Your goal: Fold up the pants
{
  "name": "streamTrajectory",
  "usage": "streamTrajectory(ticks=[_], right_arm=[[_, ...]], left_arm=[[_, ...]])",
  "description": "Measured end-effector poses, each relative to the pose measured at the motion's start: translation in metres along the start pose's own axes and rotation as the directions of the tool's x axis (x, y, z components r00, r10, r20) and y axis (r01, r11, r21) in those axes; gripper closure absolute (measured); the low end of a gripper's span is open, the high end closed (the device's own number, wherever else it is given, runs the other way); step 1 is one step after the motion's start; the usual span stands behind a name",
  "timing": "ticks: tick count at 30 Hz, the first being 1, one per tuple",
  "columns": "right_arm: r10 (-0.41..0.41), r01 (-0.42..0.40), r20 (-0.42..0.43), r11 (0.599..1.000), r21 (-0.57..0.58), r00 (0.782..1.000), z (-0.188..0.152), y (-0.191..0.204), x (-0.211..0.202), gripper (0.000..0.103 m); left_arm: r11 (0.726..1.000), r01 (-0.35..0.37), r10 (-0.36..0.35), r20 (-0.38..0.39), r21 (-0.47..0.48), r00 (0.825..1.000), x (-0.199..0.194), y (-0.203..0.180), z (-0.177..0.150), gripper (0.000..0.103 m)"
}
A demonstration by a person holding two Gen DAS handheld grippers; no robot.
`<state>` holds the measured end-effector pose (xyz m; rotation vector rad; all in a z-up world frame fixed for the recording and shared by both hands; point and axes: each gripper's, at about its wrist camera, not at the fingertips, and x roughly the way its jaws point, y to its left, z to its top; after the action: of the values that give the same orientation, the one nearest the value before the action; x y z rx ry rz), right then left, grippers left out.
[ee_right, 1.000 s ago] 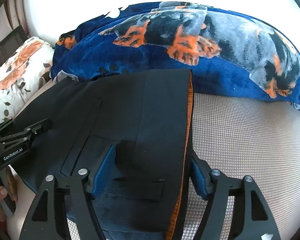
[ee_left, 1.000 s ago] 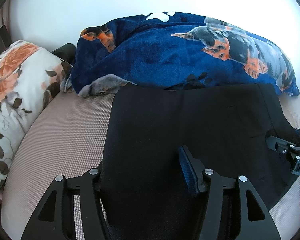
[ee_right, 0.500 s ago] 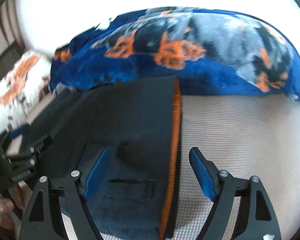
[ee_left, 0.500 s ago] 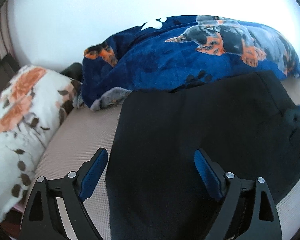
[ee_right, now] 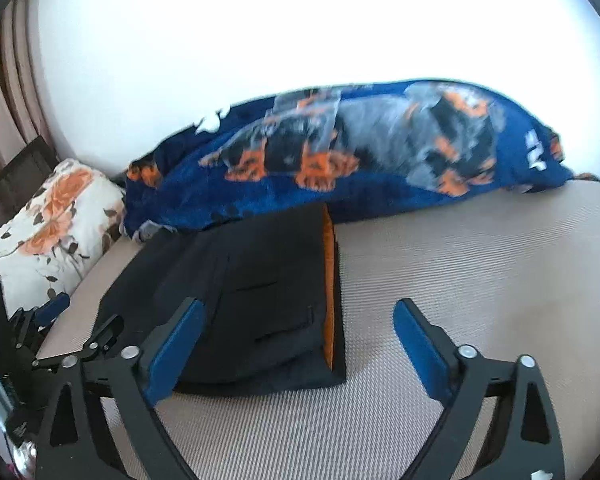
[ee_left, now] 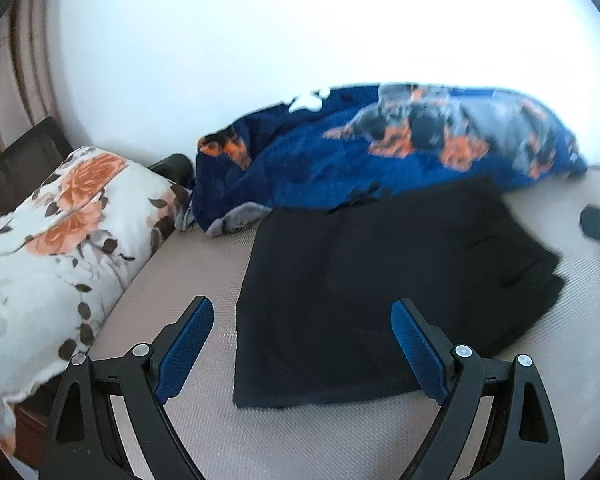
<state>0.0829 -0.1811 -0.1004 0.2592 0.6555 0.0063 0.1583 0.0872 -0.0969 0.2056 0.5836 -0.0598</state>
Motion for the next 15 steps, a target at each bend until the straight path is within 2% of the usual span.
streamTrajectory(ticks=[3, 4, 6, 9, 11, 15], right_arm=[[-0.032, 0.031, 0.033, 0.999, 0.021, 0.999, -0.008, 0.0, -0.027, 0.005], [-0.04, 0.039, 0.038, 0.999, 0.025, 0.998, -0.009, 0.001, -0.032, 0.005], [-0.089, 0.088, 0.052, 0.996, 0.02, 0.995, -0.014, 0.004, -0.044, 0.005], [-0.141, 0.143, 0.087, 0.989, -0.02, 0.986, -0.023, 0.013, -0.063, 0.003], [-0.159, 0.165, 0.126, 0.986, -0.036, 0.979, -0.029, 0.018, -0.079, 0.001], [-0.154, 0.163, 0.182, 0.986, -0.038, 0.971, -0.034, 0.022, -0.105, 0.001]], left_arm=[[0.996, 0.061, -0.058, 0.056, -0.063, 0.997, -0.032, 0.002, -0.002, 0.012], [0.992, 0.086, -0.078, 0.083, -0.089, 0.993, -0.044, 0.005, -0.001, 0.008], [0.989, 0.091, -0.076, 0.126, -0.116, 0.989, -0.067, 0.002, -0.003, 0.0], [0.992, 0.066, -0.044, 0.195, -0.105, 0.98, -0.099, -0.001, 0.002, 0.0], [0.996, 0.02, 0.003, 0.265, -0.087, 0.964, -0.127, -0.005, 0.005, 0.0], [0.996, 0.012, 0.021, 0.384, -0.085, 0.923, -0.176, -0.007, 0.012, 0.0]])
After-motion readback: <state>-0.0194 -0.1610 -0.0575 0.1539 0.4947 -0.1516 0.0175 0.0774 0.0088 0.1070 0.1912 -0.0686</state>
